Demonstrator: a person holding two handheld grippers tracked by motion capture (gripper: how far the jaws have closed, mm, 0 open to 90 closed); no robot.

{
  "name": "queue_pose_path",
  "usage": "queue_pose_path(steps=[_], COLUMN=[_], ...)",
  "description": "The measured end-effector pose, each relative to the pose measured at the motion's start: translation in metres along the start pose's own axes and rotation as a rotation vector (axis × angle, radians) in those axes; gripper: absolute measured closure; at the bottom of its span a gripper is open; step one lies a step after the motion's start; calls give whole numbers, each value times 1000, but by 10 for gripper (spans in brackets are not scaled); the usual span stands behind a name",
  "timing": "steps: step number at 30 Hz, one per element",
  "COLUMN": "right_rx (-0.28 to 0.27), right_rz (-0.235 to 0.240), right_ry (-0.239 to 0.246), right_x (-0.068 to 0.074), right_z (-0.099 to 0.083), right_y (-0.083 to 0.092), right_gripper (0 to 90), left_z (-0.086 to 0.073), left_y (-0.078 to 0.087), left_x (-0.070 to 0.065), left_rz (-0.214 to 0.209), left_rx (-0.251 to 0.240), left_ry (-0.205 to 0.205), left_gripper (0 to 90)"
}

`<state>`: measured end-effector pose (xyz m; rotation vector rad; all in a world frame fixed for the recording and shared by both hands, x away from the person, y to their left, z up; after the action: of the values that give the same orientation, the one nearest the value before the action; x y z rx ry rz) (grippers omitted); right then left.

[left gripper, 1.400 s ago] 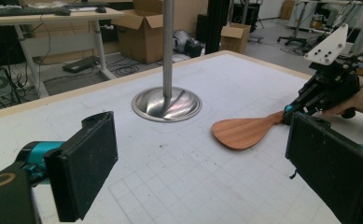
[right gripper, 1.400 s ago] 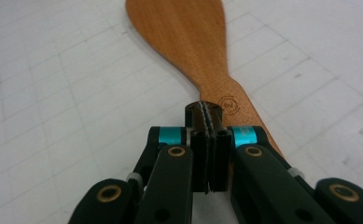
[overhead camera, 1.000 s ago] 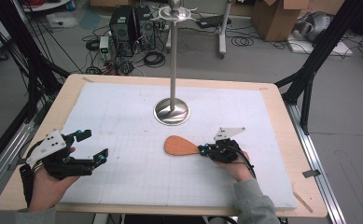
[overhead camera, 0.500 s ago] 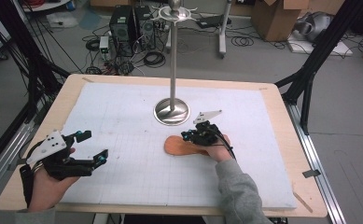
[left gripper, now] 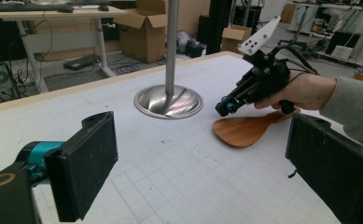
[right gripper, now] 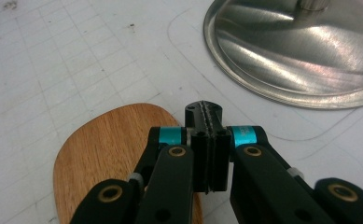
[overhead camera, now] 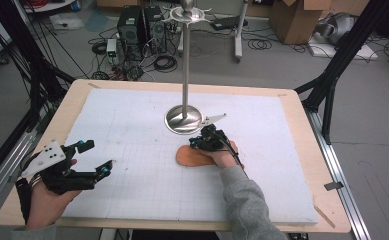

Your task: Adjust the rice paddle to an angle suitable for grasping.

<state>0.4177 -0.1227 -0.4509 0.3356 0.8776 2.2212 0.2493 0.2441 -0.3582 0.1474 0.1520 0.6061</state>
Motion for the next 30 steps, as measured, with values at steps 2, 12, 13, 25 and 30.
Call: queue_pose_path(steps=[2,12,13,25,30], right_rx=[2,37,42,134,122], right_rz=[-5,-2,10,119,157], right_ry=[0,4,6,158,166], right_x=[1,7,7,31,40], right_z=[1,8,8,3,-6], right_y=[-2,-15,-14,2,10], right_gripper=[900,900,900,900,900], left_z=[1,2,2,2,2], left_y=[3,10,10,6,0], left_x=[1,3,2,1,0], left_rz=[6,14,14,12,1], left_rx=[-9,-25,-25,-10,-3], left_ry=[0,2,3,-2,-6], left_gripper=[94,95,94,94,95])
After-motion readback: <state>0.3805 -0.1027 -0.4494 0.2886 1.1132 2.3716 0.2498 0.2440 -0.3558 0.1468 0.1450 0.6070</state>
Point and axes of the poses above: each handheld gripper's, and its own axes: y roughly backward along the jaws, z roughly out of its top, x roughly to its left, the point moved 2 cm from there along -y, roughly forward along the jaws, and after that the axes turned 12 degrees about -z, right-handed, at the moved point
